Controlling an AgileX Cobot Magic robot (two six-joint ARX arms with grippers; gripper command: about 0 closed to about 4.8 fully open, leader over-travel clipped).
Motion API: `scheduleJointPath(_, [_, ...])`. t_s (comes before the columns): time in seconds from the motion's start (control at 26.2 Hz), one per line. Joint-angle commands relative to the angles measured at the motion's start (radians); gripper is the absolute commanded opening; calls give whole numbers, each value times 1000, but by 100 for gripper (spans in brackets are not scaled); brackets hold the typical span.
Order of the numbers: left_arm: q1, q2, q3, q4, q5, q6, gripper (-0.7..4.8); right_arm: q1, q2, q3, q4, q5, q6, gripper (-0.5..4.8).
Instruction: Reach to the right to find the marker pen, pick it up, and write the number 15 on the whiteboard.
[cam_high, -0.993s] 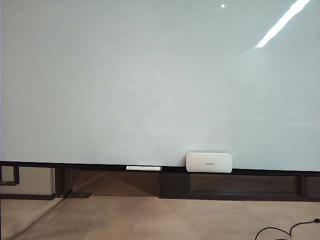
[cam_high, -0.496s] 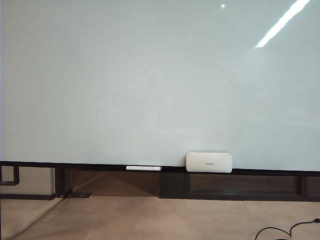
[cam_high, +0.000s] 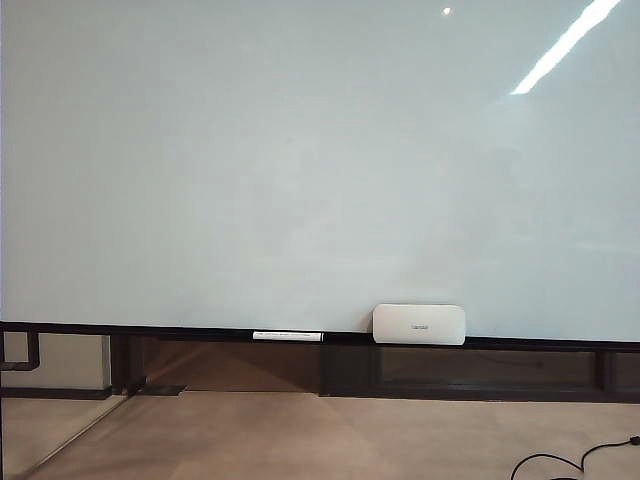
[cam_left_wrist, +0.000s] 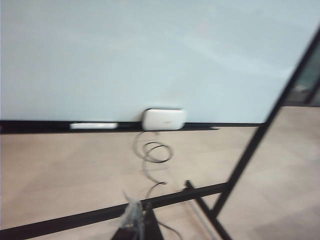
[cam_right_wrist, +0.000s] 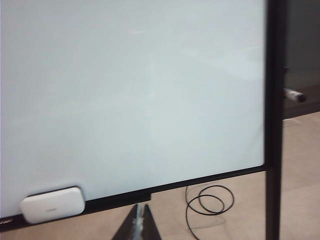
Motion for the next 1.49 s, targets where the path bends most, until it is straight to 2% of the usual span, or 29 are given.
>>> scheduleJointPath(0.04, [-48,1,3,13,-43,-6,-6,-2,18,44,14,10,5,-7])
scheduleJointPath(0.15, [-99,1,4,24,-64,-2,-6,-3,56,96,20,11,11,-7])
scheduleJointPath(0.19, [-140,1,3,24,-78,26,-6,-3,97,135,34,10,-4,-7])
scheduleJointPath(0.31, [-216,1,3,22,-177,59,-6,-3,232,230,101,2,-108,-7])
scheduleJointPath(0.38, [-258,1,3,28,-244,61,-6,-3,369,302,199,2,-192,-6])
scheduleJointPath(0.46, [-282,1,3,37,-249,51,-6,-27,503,354,348,6,-205,-6])
scheduleJointPath(0.53, [-288,1,4,79,-238,-2,-6,-100,642,431,404,-19,-196,-6])
scheduleJointPath(0.57, [-288,1,5,108,-224,-48,-6,-159,725,484,419,-96,-163,-6])
scheduleJointPath(0.65, [-288,1,6,99,-190,-47,-6,-270,850,568,419,-269,-123,-6])
scheduleJointPath(0.73, [-288,1,5,74,-167,-45,-6,-376,963,641,423,-363,-122,-6])
scheduleJointPath(0.8, [-288,1,5,87,-151,-36,-6,-449,1029,682,424,-388,-122,-6])
scheduleJointPath(0.88, [-288,1,5,87,-153,-64,-6,-512,1089,690,462,-409,-122,-6])
scheduleJointPath(0.99, [-288,1,3,90,-216,-31,-6,-565,1182,690,524,-531,-121,-5])
scheduleJointPath(1.03, [-288,1,3,97,-243,30,-6,-581,1253,690,579,-584,-122,-5])
scheduleJointPath(1.22, [-288,2,2,95,-269,61,-6,-602,1451,692,723,-608,-137,-5])
scheduleJointPath(1.37, [-288,8,2,94,-291,62,-6,-620,1582,731,730,-604,-172,-5])
scheduleJointPath(1.49, [-288,50,2,93,-259,61,-6,-640,1671,779,729,-602,-214,-5])
